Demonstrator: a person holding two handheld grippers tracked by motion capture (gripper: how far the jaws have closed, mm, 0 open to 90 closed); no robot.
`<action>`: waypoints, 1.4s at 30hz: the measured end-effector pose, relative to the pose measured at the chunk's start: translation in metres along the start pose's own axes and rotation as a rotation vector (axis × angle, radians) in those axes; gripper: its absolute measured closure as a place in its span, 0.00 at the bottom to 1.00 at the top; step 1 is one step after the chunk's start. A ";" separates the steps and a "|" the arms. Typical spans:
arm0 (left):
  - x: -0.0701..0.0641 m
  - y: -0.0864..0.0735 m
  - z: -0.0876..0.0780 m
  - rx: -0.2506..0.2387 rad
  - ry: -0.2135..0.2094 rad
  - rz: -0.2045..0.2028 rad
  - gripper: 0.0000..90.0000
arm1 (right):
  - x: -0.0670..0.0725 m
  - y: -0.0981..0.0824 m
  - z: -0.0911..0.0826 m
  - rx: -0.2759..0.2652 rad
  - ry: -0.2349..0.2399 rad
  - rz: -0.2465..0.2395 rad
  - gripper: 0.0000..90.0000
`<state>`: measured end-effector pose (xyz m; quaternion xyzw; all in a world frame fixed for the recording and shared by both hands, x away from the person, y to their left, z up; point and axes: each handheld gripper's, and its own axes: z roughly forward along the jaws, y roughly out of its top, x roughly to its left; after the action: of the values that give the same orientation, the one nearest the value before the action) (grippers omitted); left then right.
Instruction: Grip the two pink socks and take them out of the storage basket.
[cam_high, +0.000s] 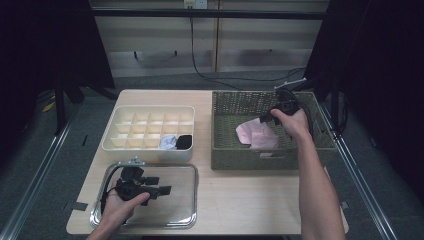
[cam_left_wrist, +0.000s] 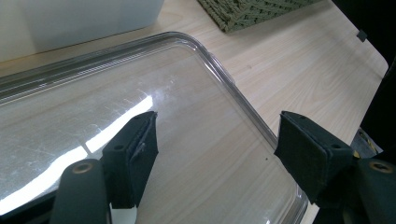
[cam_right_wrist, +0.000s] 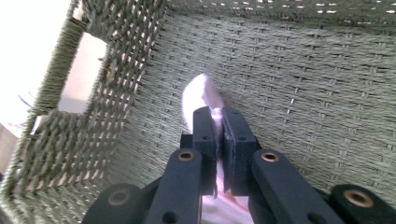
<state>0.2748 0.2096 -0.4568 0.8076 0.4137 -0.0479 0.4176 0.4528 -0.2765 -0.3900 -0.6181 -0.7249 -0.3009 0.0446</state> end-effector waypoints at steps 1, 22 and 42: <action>0.000 0.000 0.000 0.000 -0.002 -0.001 0.32 | 0.000 0.000 -0.001 -0.008 -0.002 0.005 0.95; 0.000 0.000 0.000 -0.007 -0.001 -0.002 0.32 | 0.013 0.000 -0.047 -0.115 0.053 -0.020 0.95; 0.001 0.000 0.002 0.002 -0.001 0.005 0.32 | 0.028 0.007 -0.084 -0.190 0.052 -0.042 0.95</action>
<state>0.2759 0.2087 -0.4580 0.8089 0.4115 -0.0476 0.4173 0.4267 -0.2931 -0.3066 -0.5962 -0.7044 -0.3853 -0.0016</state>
